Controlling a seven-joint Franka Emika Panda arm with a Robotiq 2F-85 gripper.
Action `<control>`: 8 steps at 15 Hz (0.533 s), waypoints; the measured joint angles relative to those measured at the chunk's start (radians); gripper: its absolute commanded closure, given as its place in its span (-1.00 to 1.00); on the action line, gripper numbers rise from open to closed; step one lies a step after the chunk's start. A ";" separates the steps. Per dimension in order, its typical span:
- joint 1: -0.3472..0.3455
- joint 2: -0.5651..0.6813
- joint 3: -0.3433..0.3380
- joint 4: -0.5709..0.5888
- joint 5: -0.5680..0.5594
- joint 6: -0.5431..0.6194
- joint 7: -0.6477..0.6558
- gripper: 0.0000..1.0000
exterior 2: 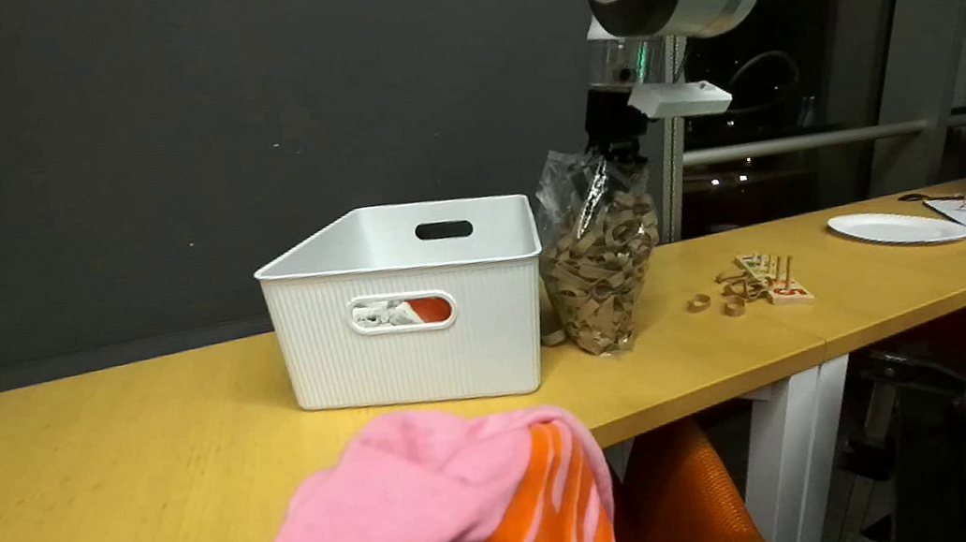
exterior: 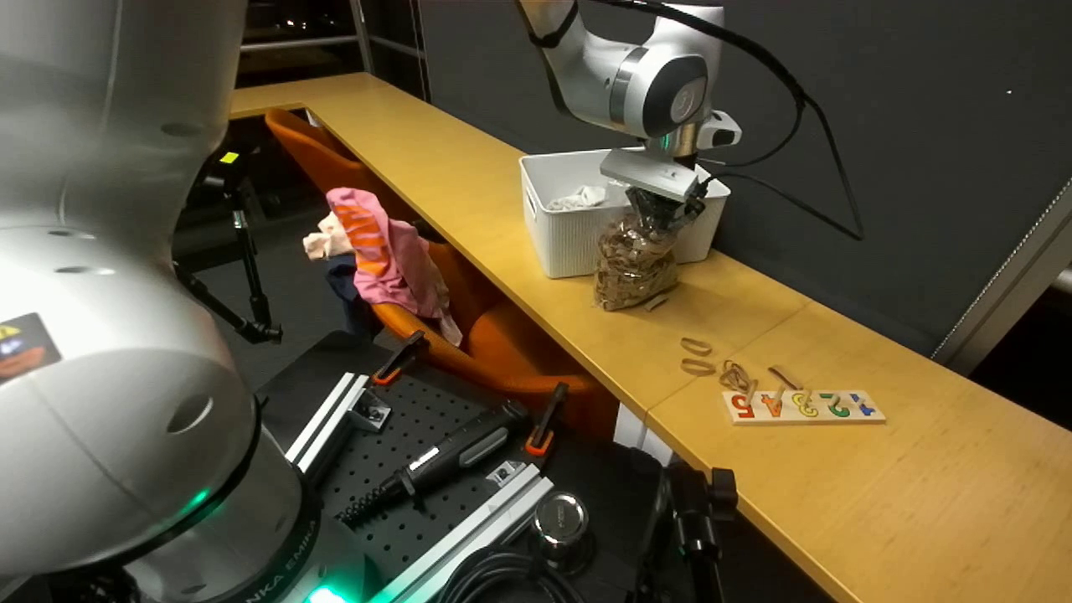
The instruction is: Remove some of the rubber bands from the plastic bag and put them on the table
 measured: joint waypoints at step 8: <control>0.000 -0.002 -0.008 0.001 0.000 0.001 0.000 0.04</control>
